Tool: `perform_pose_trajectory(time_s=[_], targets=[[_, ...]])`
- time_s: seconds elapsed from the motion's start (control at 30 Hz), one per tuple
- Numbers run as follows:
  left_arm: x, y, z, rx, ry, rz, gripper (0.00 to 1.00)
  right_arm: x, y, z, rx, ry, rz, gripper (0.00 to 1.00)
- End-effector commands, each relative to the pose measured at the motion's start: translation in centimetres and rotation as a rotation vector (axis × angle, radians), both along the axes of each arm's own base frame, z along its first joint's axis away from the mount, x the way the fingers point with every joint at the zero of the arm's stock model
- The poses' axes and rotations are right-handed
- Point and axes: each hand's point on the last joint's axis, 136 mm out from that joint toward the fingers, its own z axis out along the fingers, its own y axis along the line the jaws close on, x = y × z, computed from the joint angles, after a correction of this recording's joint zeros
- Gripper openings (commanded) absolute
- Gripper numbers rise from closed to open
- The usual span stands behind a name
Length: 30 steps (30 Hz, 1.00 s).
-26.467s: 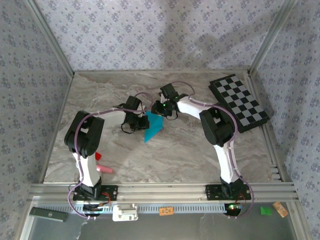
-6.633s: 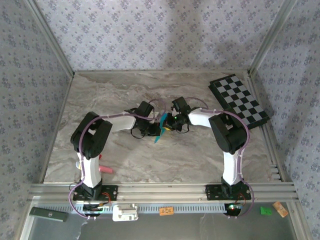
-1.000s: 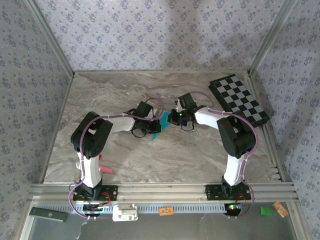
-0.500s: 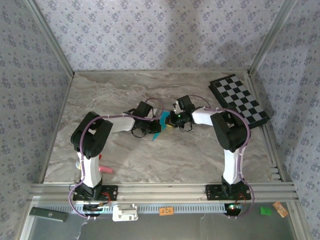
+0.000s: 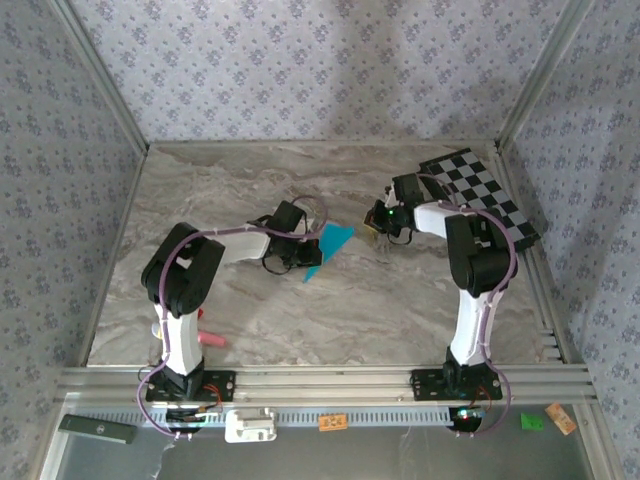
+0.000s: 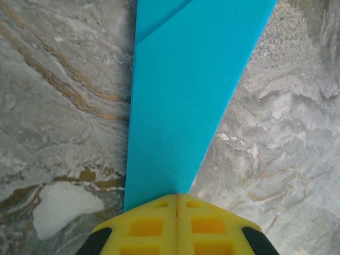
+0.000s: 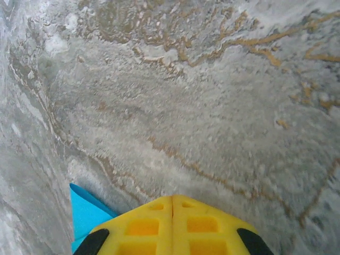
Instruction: Fold a paper plane with a square sheet of paper (pick it up from the middle)
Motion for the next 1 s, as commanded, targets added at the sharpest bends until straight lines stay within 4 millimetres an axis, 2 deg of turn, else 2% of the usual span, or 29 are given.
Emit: perform_pose_trajectory(time_s=[0.0,0.07,0.17,0.33,0.47,0.63,0.77,0.83,0.97], targets=[[1.2,-0.7,4.5,-0.067,-0.036,-0.011,0.09,-0.3,-0.4,4.6,-0.062,-0.073,0.009,0.05],[2.3,-0.8,7.1,-0.110,-0.083,0.010,0.19,-1.0,-0.9,5.7,-0.086,-0.072,-0.008,0.09],[3.5,0.6,10.0,-0.119,-0.150,0.055,0.31,-2.1,-1.4,6.9,-0.129,-0.067,-0.025,0.20],[4.9,5.9,12.2,-0.058,-0.237,0.187,0.47,-3.7,-1.3,8.3,-0.212,-0.061,-0.051,0.41],[5.3,11.0,12.7,0.040,-0.311,0.299,0.61,-4.8,-0.3,8.9,-0.292,-0.042,-0.087,0.55],[4.8,16.9,13.0,0.153,-0.393,0.416,0.80,-6.2,3.0,8.5,-0.363,-0.014,-0.086,0.64],[4.2,20.0,13.1,0.190,-0.414,0.471,0.91,-7.1,5.9,7.4,-0.416,0.029,-0.070,0.67],[3.8,21.2,13.2,0.197,-0.419,0.492,1.00,-7.5,7.2,6.8,-0.454,0.047,-0.070,0.68],[3.2,22.4,13.8,0.197,-0.436,0.518,1.00,-7.8,8.7,5.8,-0.536,0.071,-0.085,0.70]])
